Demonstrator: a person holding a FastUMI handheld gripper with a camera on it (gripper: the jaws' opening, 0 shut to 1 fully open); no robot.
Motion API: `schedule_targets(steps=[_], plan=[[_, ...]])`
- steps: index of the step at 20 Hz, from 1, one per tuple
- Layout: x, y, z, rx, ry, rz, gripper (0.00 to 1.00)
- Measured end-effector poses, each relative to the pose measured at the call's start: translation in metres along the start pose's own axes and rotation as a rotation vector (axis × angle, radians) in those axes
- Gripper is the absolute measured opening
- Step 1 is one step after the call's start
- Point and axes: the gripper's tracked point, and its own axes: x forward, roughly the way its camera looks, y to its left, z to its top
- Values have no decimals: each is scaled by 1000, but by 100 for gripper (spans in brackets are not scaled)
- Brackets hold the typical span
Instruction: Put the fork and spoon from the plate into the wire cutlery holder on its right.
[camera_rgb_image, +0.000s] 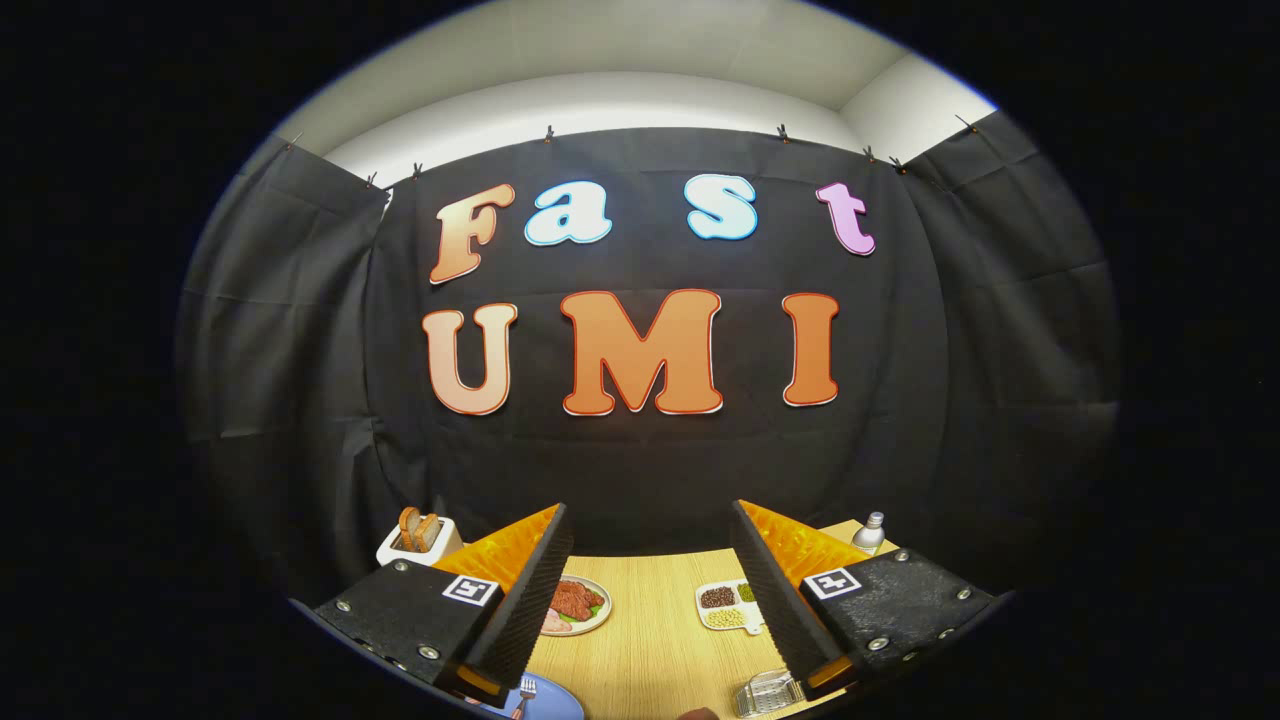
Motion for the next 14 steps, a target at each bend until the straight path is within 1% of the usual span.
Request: schedule_targets(steps=[3,5,7,11,14], plan=[[0,5,-3,-7,-1,1,95],[-1,15,-16,-15,32,21,95],[-3,25,-41,-29,106,35,95],[-9,53,-100,-46,286,96,95],[-17,70,-146,-112,407,108,96]])
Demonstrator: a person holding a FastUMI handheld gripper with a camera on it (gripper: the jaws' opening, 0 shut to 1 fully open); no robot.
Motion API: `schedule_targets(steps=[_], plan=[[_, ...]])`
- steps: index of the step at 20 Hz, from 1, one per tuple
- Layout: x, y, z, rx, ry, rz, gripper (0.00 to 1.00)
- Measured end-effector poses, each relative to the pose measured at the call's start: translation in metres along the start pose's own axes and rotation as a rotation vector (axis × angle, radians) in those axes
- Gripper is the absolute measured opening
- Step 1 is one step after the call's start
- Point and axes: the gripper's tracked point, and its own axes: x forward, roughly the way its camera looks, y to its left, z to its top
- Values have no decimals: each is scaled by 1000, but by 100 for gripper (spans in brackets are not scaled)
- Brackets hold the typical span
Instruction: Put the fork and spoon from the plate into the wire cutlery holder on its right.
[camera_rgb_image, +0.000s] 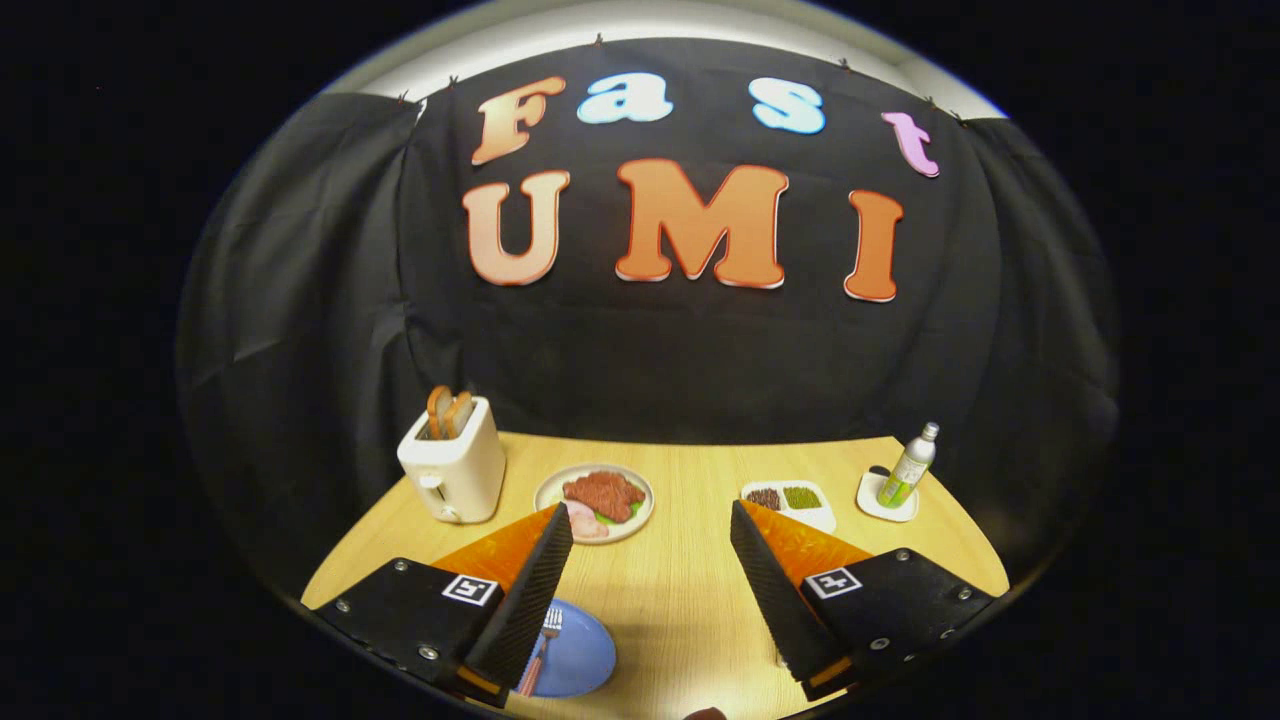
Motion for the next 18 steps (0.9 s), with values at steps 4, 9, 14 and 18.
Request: schedule_targets(steps=[4,9,14,18], plan=[[8,42,-60,-39,160,72,96],[6,87,-151,-78,407,161,91],[1,105,-208,-62,540,143,80],[-4,111,-234,-46,598,130,58]])
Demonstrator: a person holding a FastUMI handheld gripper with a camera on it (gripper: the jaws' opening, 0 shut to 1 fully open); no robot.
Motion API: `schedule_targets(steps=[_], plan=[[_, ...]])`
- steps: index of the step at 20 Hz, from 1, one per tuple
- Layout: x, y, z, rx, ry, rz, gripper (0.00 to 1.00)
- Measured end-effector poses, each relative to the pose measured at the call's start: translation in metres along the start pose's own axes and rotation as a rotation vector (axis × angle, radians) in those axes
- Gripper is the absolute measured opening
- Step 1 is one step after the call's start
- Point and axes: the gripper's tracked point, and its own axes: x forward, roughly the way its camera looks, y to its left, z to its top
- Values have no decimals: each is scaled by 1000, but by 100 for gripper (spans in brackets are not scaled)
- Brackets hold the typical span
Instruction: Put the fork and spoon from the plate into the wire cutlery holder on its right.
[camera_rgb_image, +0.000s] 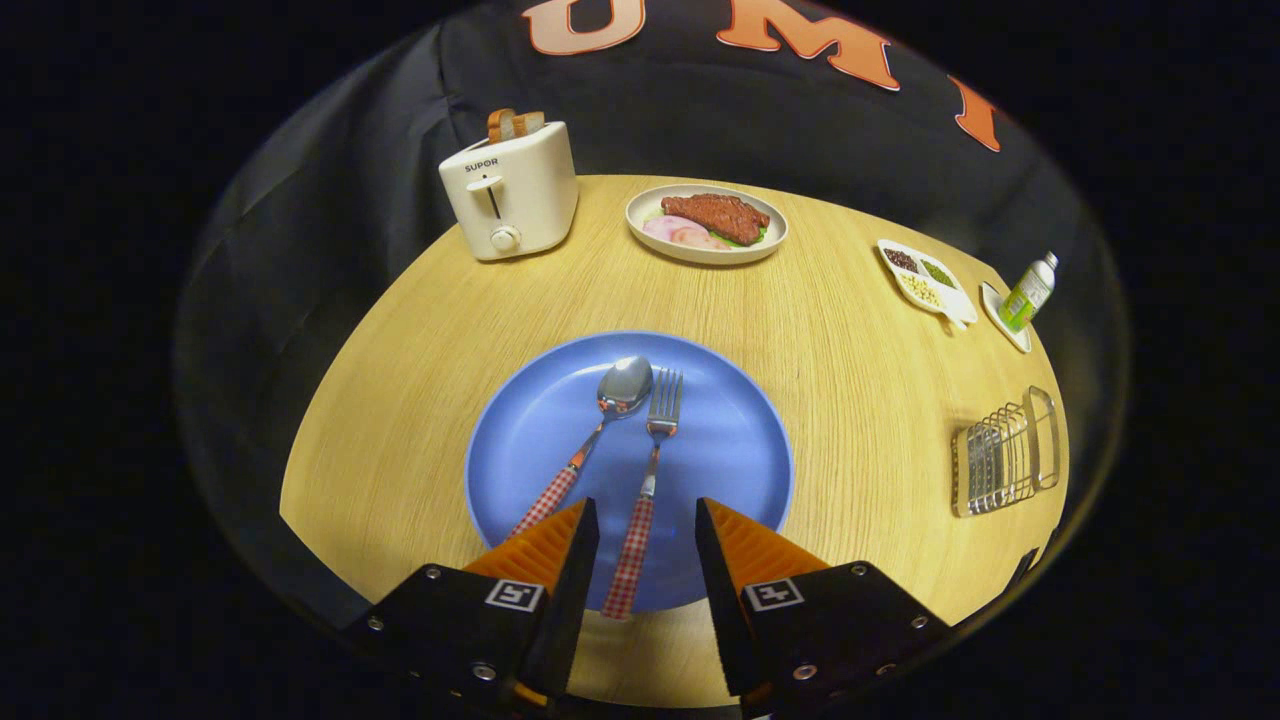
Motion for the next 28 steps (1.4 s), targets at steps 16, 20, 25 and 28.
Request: schedule_targets(steps=[16,20,25,28], plan=[[2,-21,-13,70,41,9,10],[-20,-43,5,48,-1,23,10],[-50,-104,32,73,-81,-13,10],[-74,-156,44,91,-125,-63,10]])
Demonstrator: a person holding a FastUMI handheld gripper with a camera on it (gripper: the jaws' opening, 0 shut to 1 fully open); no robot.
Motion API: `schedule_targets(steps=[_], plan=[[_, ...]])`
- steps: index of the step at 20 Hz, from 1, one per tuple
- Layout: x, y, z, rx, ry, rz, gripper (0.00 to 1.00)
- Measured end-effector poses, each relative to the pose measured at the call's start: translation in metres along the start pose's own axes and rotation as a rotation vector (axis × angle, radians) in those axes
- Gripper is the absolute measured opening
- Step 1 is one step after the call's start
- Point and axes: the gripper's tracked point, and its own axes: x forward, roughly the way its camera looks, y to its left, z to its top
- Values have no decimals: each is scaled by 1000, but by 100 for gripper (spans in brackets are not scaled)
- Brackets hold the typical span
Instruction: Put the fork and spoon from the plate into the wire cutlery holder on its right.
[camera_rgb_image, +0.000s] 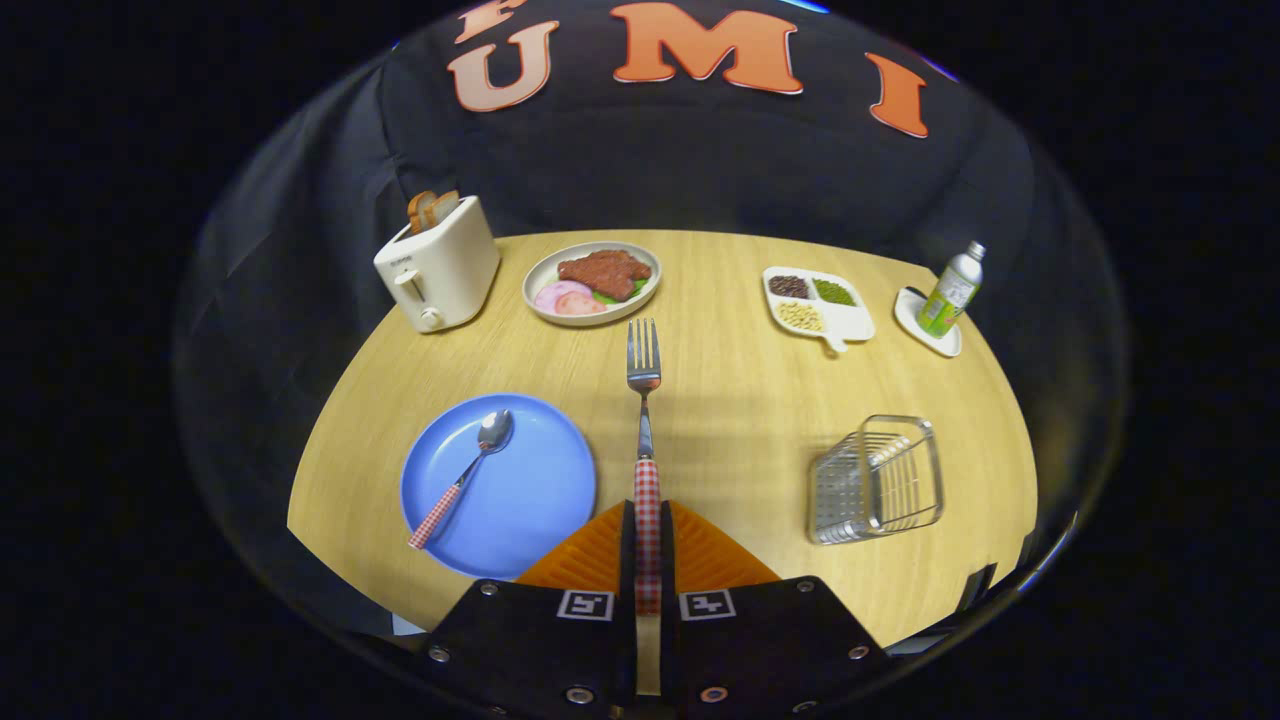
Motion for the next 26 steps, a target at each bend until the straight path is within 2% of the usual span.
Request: schedule_targets(steps=[6,11,19,26], plan=[[-33,-88,11,13,5,-78,9],[-58,-129,-3,-24,127,-95,9],[-67,-149,-36,3,366,-49,10],[-47,-160,-52,-26,518,-34,9]])
